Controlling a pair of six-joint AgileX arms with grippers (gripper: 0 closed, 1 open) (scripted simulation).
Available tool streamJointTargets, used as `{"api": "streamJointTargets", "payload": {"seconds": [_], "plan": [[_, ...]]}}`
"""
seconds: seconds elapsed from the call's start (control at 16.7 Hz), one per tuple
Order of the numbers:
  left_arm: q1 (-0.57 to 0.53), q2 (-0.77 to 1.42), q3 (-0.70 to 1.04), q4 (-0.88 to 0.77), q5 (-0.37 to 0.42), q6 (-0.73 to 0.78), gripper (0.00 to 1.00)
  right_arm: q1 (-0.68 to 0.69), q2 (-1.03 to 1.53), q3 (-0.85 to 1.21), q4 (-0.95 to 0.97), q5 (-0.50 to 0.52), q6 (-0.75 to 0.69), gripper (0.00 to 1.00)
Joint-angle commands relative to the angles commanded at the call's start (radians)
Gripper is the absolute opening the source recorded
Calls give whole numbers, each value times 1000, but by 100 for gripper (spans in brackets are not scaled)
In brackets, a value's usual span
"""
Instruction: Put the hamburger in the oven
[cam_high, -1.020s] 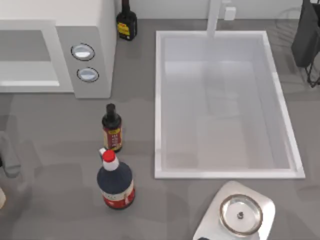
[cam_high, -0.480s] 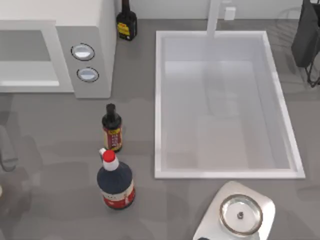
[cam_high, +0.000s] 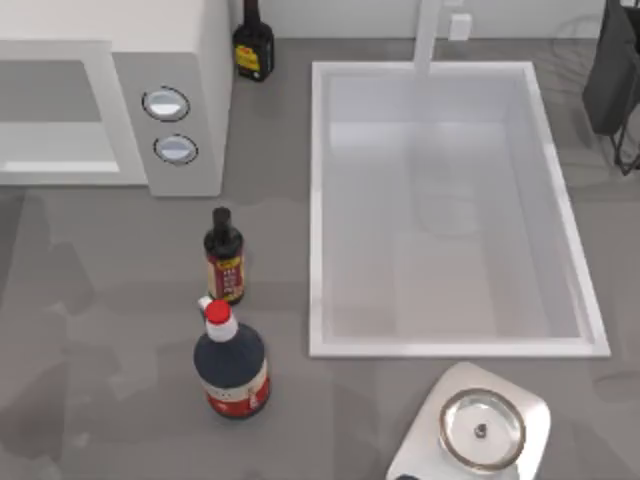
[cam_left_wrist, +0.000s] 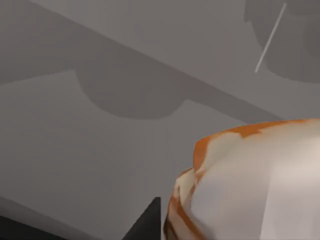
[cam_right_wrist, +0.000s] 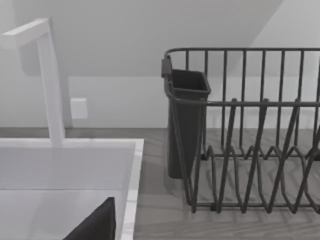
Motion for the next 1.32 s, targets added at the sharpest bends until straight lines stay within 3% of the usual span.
{"api": "streamJointTargets", "payload": {"seconds": [0.36,0.6,0.9,1.32], "plan": [[2,1,5,6,2,-7,0,0,0,0,0,0,0,100],[6,50,21,141,33,-100,0,0,0,0,0,0,0,100],[8,171,23,487,99,-317,0,0,0,0,0,0,0,100],[17,373,-68,1173,193,-704,0,0,0,0,0,0,0,100]]}}
